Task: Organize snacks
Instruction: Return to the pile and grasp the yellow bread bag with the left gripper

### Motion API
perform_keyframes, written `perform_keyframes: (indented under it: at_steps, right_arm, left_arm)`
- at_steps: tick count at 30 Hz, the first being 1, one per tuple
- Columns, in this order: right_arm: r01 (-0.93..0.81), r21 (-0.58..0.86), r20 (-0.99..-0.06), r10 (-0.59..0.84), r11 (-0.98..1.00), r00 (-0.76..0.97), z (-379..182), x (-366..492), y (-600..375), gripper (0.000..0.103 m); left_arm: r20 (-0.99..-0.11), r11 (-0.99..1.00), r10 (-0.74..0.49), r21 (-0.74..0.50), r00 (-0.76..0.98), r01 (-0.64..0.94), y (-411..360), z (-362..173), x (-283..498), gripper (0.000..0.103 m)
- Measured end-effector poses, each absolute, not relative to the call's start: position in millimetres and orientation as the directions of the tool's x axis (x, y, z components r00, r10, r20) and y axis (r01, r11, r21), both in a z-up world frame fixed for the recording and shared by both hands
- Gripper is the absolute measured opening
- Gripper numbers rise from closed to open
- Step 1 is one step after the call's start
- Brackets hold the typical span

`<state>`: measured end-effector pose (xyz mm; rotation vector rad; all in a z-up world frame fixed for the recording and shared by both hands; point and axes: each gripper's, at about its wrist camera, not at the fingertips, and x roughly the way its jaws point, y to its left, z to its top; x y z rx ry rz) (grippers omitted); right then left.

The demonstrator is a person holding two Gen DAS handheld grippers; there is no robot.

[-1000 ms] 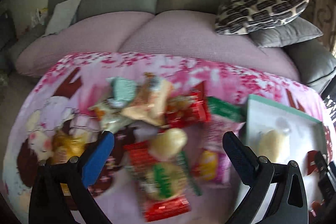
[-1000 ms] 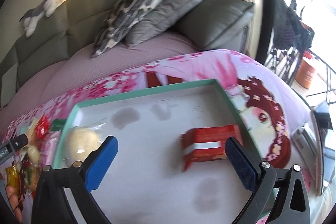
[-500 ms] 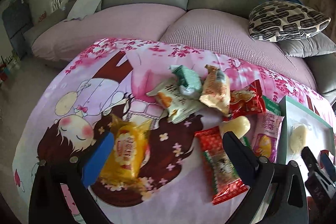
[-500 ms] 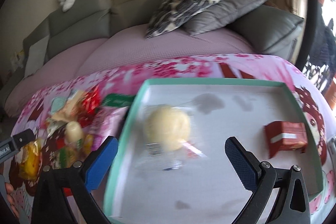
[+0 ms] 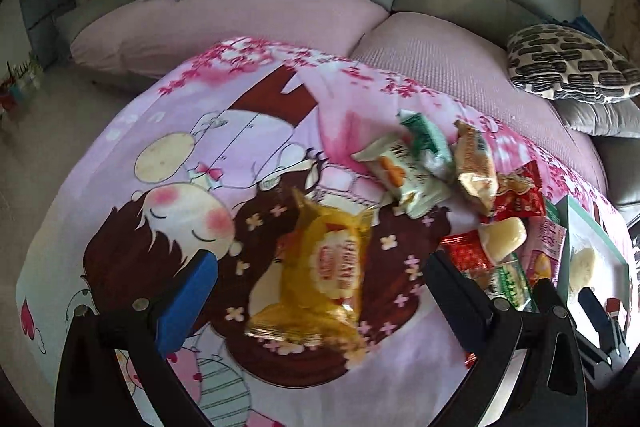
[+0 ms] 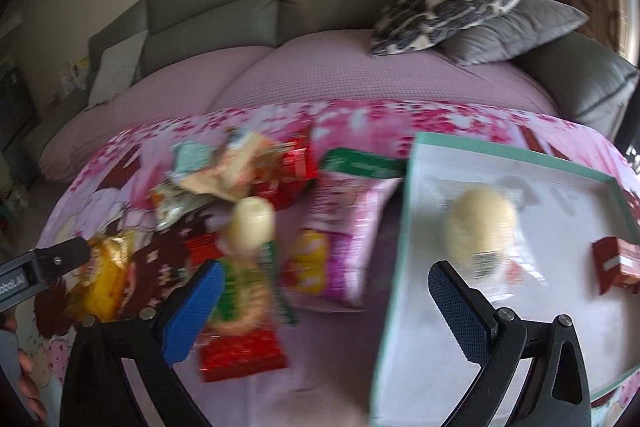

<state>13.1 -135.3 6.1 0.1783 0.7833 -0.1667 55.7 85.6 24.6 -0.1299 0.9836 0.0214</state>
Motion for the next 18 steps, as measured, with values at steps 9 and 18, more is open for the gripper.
perform_keyframes:
  at_steps: [9,18]
  right_arm:
    - [0.138,0.081,-0.726,-0.037,0.987,0.687,-6,22,-100,0.103]
    - [0.092,0.056,-0.751,-0.019,0.994,0.66,-19,28,-87,0.103]
  left_arm:
    - [-0.841,0.985,-0.112,-0.165,0.53,-0.053,99,6,62,0.103]
    - [-0.838,0.977,-0.154,-0.206,0.523,-0.043,96,-14,68,0.103]
